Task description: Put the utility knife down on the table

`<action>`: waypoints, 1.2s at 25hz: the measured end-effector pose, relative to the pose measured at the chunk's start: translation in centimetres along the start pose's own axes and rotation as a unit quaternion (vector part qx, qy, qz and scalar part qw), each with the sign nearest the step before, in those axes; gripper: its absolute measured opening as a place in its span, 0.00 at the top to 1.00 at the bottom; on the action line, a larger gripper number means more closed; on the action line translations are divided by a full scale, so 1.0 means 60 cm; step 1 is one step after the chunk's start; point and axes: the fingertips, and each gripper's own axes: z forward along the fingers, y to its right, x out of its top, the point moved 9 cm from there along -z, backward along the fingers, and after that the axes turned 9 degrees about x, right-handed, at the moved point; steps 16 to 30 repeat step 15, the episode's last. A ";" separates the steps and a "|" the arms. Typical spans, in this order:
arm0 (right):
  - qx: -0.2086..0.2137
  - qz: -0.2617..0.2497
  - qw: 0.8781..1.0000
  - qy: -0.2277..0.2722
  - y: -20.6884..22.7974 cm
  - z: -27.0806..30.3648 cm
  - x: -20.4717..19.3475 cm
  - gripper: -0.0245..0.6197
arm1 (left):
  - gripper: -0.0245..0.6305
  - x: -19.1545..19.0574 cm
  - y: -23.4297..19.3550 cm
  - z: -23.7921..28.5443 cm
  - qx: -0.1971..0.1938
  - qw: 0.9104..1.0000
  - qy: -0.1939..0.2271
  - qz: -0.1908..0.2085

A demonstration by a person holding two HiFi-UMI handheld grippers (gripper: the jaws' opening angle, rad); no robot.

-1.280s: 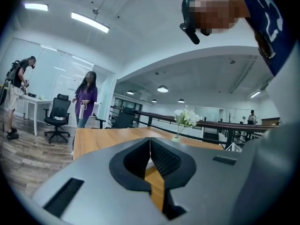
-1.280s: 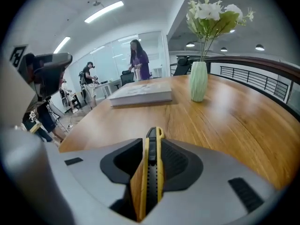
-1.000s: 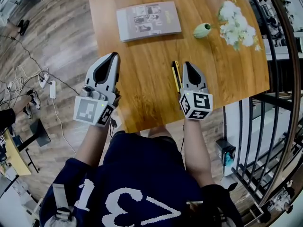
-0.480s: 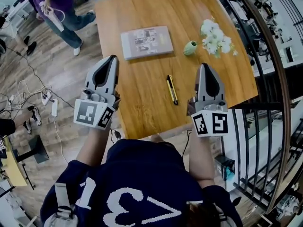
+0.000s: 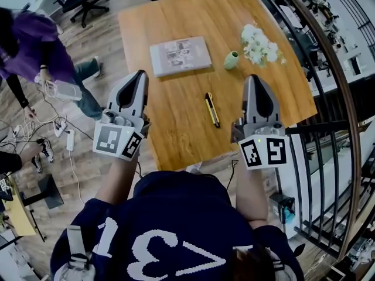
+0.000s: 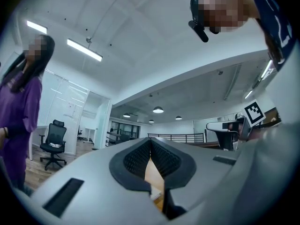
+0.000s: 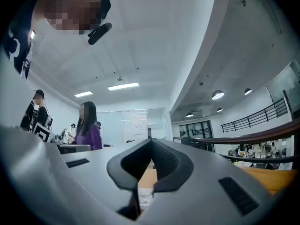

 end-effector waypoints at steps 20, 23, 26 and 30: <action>-0.005 0.003 1.000 -0.004 -0.003 -0.015 -0.001 0.92 | 0.94 -0.005 0.013 -0.001 -0.008 1.000 -0.004 0.001; -0.005 0.003 1.000 -0.004 -0.003 -0.015 -0.001 0.92 | 0.94 -0.005 0.013 -0.001 -0.008 1.000 -0.004 0.001; -0.005 0.003 1.000 -0.004 -0.003 -0.015 -0.001 0.92 | 0.94 -0.005 0.013 -0.001 -0.008 1.000 -0.004 0.001; -0.005 0.003 1.000 -0.004 -0.003 -0.015 -0.001 0.92 | 0.94 -0.005 0.013 -0.001 -0.008 1.000 -0.004 0.001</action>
